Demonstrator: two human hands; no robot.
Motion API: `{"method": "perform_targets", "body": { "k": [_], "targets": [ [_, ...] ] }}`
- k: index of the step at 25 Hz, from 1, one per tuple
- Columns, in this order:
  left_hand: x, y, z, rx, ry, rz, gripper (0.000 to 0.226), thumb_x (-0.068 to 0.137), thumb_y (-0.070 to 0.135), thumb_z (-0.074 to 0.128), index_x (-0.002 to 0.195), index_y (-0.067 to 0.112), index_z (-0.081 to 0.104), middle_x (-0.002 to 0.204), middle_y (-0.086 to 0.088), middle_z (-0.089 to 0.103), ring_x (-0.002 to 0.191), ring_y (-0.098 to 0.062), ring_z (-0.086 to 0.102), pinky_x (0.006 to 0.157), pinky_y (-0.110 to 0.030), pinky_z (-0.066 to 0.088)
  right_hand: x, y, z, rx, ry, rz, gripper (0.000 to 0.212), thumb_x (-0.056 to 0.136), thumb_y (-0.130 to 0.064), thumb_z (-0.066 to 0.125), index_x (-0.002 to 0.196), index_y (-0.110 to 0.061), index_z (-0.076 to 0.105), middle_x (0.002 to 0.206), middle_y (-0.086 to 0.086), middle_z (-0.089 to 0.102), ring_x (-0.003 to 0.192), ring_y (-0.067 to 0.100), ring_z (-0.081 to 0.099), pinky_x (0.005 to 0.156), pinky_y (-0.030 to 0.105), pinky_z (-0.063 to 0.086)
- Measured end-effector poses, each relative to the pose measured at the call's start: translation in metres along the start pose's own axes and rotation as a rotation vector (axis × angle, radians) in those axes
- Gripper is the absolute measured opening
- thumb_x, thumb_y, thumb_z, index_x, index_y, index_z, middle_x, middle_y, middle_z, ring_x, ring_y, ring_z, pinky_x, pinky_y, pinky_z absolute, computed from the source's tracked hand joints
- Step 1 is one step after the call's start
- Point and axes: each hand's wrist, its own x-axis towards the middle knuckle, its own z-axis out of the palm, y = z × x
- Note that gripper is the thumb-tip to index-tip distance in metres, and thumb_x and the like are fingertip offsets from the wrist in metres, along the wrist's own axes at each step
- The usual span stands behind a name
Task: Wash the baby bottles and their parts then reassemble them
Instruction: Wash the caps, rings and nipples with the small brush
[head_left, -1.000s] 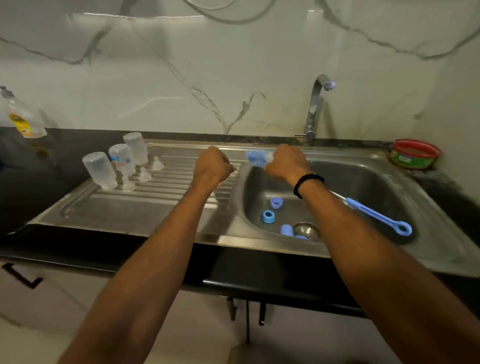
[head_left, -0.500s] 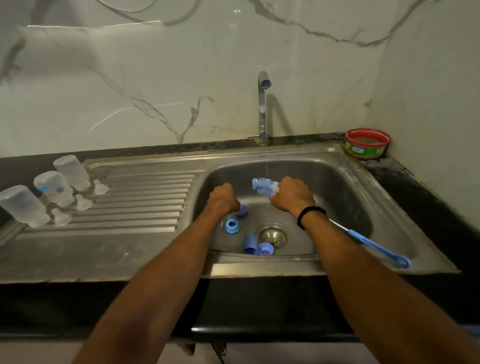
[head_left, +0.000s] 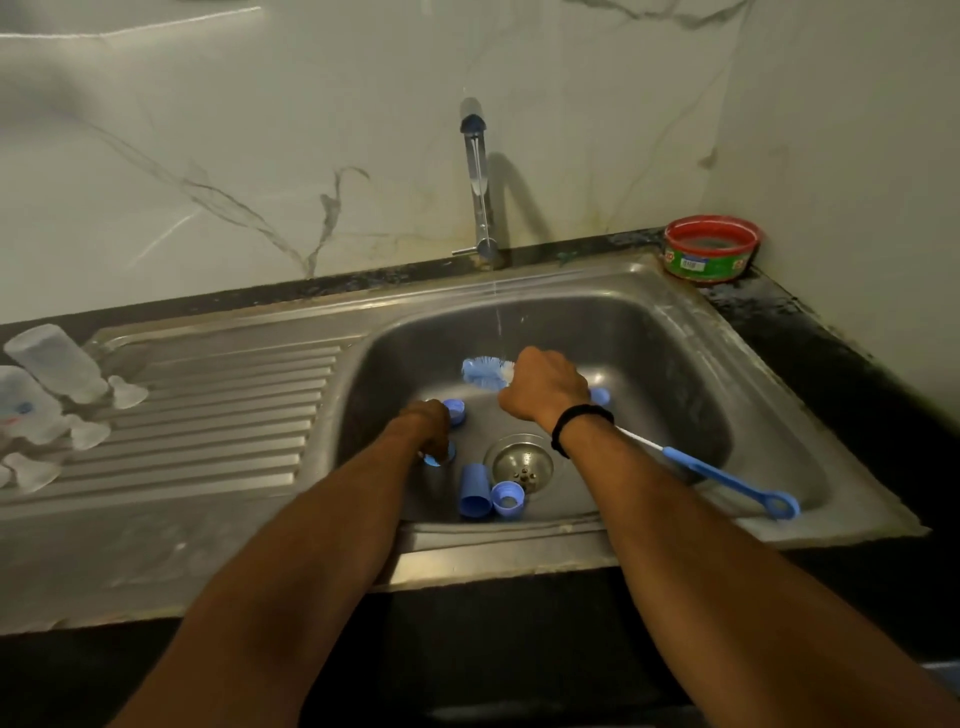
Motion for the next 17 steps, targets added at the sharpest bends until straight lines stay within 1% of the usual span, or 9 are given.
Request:
{"method": "perform_targets", "body": {
  "k": [2, 4, 6, 7, 8, 10, 11, 13, 17],
  "targets": [
    [-0.002, 0.002, -0.002, 0.021, 0.036, -0.033, 0.055, 0.079, 0.03, 0.081, 0.127, 0.01, 0.063, 0.126, -0.011, 0.065, 0.108, -0.028, 0.067, 0.088, -0.032, 0.057, -0.002, 0.0, -0.001, 0.017, 0.012, 0.014, 0.032, 0.087, -0.025, 0.067, 0.115, -0.01, 0.059, 0.112, 0.011, 0.064, 0.101, 0.03, 0.062, 0.073, 0.033, 0.047],
    [-0.002, 0.001, -0.008, -0.208, 0.128, -0.056, 0.043, 0.084, 0.033, 0.075, 0.118, 0.007, 0.067, 0.116, -0.013, 0.067, 0.101, -0.029, 0.068, 0.079, -0.033, 0.058, -0.003, 0.003, -0.005, 0.051, 0.047, 0.047, 0.031, 0.088, -0.026, 0.067, 0.114, -0.01, 0.06, 0.11, 0.01, 0.064, 0.099, 0.028, 0.062, 0.071, 0.032, 0.046],
    [-0.001, 0.004, -0.014, -0.713, 0.253, -0.056, 0.025, 0.093, 0.028, 0.069, 0.102, 0.005, 0.065, 0.098, -0.016, 0.064, 0.083, -0.027, 0.065, 0.065, -0.031, 0.054, -0.001, 0.008, -0.011, 0.095, 0.092, 0.1, 0.032, 0.087, -0.026, 0.067, 0.114, -0.01, 0.061, 0.108, 0.01, 0.066, 0.098, 0.028, 0.063, 0.071, 0.032, 0.047],
    [-0.002, 0.01, -0.017, -1.017, 0.261, -0.049, 0.02, 0.098, 0.023, 0.064, 0.097, 0.003, 0.062, 0.092, -0.017, 0.06, 0.077, -0.026, 0.061, 0.063, -0.031, 0.052, 0.001, 0.012, -0.014, 0.114, 0.117, 0.132, 0.031, 0.087, -0.025, 0.067, 0.114, -0.01, 0.062, 0.108, 0.01, 0.066, 0.098, 0.029, 0.064, 0.072, 0.032, 0.048],
    [-0.007, 0.019, -0.021, -1.29, 0.212, -0.037, 0.018, 0.101, 0.02, 0.059, 0.095, 0.003, 0.059, 0.089, -0.018, 0.059, 0.077, -0.026, 0.06, 0.066, -0.034, 0.053, 0.003, 0.015, -0.017, 0.13, 0.144, 0.162, 0.031, 0.087, -0.023, 0.067, 0.115, -0.009, 0.062, 0.108, 0.011, 0.066, 0.099, 0.029, 0.064, 0.073, 0.033, 0.049],
    [-0.009, 0.042, -0.031, -1.609, 0.085, 0.01, 0.019, 0.104, 0.018, 0.053, 0.101, 0.001, 0.059, 0.092, -0.018, 0.063, 0.083, -0.026, 0.063, 0.077, -0.036, 0.058, 0.01, 0.019, -0.021, 0.141, 0.179, 0.198, 0.031, 0.087, -0.022, 0.068, 0.114, -0.009, 0.062, 0.107, 0.011, 0.066, 0.097, 0.029, 0.064, 0.073, 0.032, 0.049],
    [-0.006, 0.051, -0.037, -1.698, 0.034, 0.053, 0.021, 0.105, 0.019, 0.052, 0.104, 0.0, 0.061, 0.095, -0.019, 0.065, 0.083, -0.026, 0.064, 0.081, -0.036, 0.059, 0.013, 0.019, -0.023, 0.141, 0.184, 0.201, 0.03, 0.087, -0.023, 0.069, 0.113, -0.009, 0.062, 0.104, 0.01, 0.066, 0.094, 0.027, 0.063, 0.071, 0.032, 0.049],
    [0.001, 0.063, -0.047, -1.816, -0.02, 0.13, 0.023, 0.105, 0.018, 0.051, 0.11, -0.001, 0.063, 0.098, -0.021, 0.066, 0.08, -0.025, 0.065, 0.078, -0.034, 0.06, 0.019, 0.017, -0.025, 0.132, 0.192, 0.188, 0.029, 0.086, -0.023, 0.069, 0.112, -0.009, 0.063, 0.093, 0.007, 0.062, 0.085, 0.024, 0.06, 0.067, 0.031, 0.047],
    [0.017, 0.061, -0.05, -1.939, -0.059, 0.105, 0.028, 0.107, 0.019, 0.045, 0.114, -0.002, 0.061, 0.1, -0.021, 0.067, 0.083, -0.024, 0.067, 0.068, -0.031, 0.063, 0.026, 0.018, -0.023, 0.059, 0.206, 0.187, 0.027, 0.085, -0.024, 0.067, 0.109, -0.011, 0.067, 0.089, 0.006, 0.062, 0.078, 0.024, 0.059, 0.062, 0.029, 0.043]
  ]
}}
